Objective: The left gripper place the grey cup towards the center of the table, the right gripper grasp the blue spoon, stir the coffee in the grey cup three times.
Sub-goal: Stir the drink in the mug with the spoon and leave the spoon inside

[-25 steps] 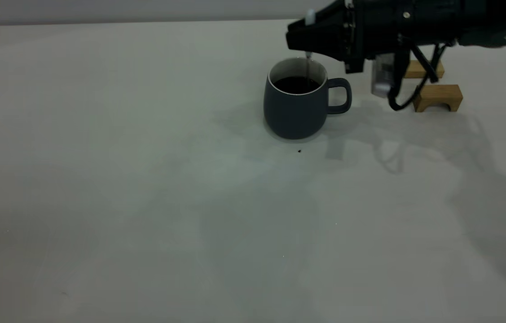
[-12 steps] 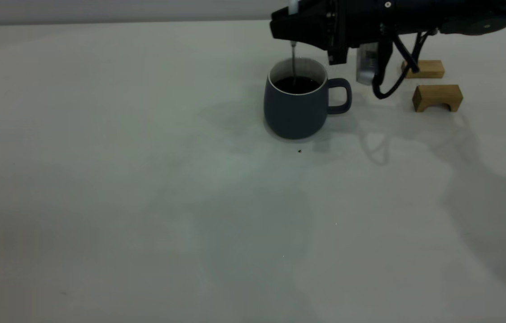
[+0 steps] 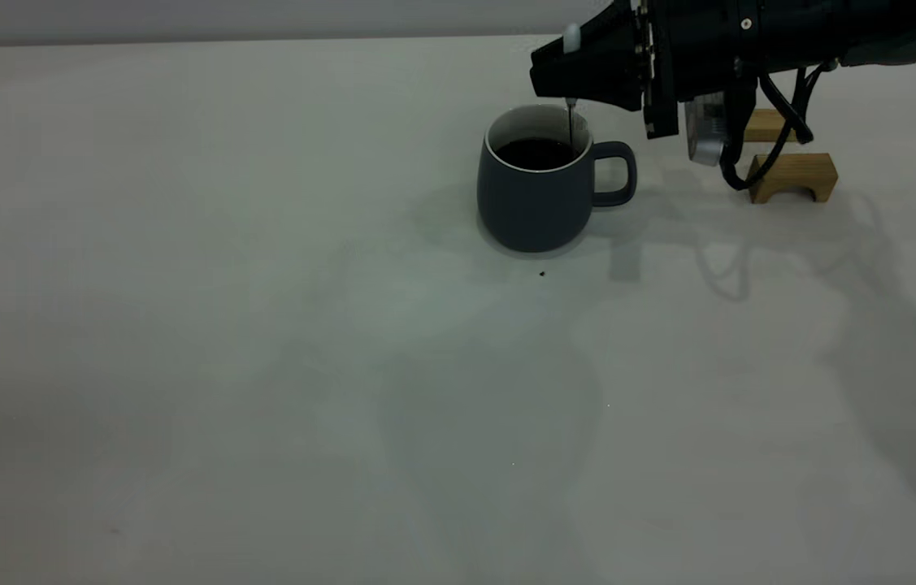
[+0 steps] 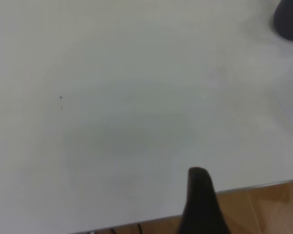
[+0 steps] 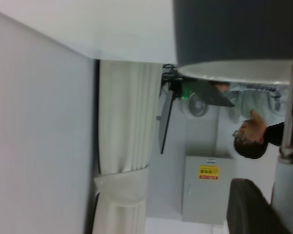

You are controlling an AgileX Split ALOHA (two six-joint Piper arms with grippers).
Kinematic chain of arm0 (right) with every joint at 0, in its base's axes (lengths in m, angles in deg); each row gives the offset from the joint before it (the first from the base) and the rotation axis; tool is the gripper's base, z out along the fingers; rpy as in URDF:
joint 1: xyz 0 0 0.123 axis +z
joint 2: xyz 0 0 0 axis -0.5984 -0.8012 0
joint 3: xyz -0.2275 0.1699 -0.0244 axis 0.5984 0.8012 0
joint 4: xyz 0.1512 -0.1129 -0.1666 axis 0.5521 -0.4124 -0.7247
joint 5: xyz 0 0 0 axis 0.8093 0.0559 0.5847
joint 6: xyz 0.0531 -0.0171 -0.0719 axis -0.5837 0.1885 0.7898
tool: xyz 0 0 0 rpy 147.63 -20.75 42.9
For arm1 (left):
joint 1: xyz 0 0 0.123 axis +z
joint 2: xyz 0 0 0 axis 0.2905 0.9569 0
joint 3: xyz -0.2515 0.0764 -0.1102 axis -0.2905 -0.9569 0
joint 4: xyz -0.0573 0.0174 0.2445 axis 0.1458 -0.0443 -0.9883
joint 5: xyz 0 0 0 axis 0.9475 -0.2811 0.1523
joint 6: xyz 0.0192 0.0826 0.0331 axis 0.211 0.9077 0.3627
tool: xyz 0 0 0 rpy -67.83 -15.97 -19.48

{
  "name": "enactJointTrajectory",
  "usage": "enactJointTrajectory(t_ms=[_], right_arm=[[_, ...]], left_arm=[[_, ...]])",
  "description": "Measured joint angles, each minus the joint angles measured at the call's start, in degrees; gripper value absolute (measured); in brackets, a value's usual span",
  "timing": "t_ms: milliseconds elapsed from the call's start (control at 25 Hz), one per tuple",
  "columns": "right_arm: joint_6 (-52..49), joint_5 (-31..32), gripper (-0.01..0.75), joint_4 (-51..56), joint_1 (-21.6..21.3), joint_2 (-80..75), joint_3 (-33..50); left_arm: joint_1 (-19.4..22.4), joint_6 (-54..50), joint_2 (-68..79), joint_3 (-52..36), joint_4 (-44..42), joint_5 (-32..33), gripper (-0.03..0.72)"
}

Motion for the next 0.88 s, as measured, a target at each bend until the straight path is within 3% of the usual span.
enactJointTrajectory(t_ms=[440,640,880], right_arm=[[0.1,-0.5,0.105,7.5,3.5,-1.0,-1.6],[1.1,-2.7,0.105,6.2,2.3,-1.2,-1.8],[1.2,-1.1,0.105,-2.2,-0.3,-1.2,-1.8]], left_arm=[[0.0,0.0,0.0,0.0,0.0,0.0,0.585],[0.0,0.0,0.0,0.0,0.0,0.0,0.585],[0.0,0.1,0.0,0.0,0.0,0.0,0.585]])
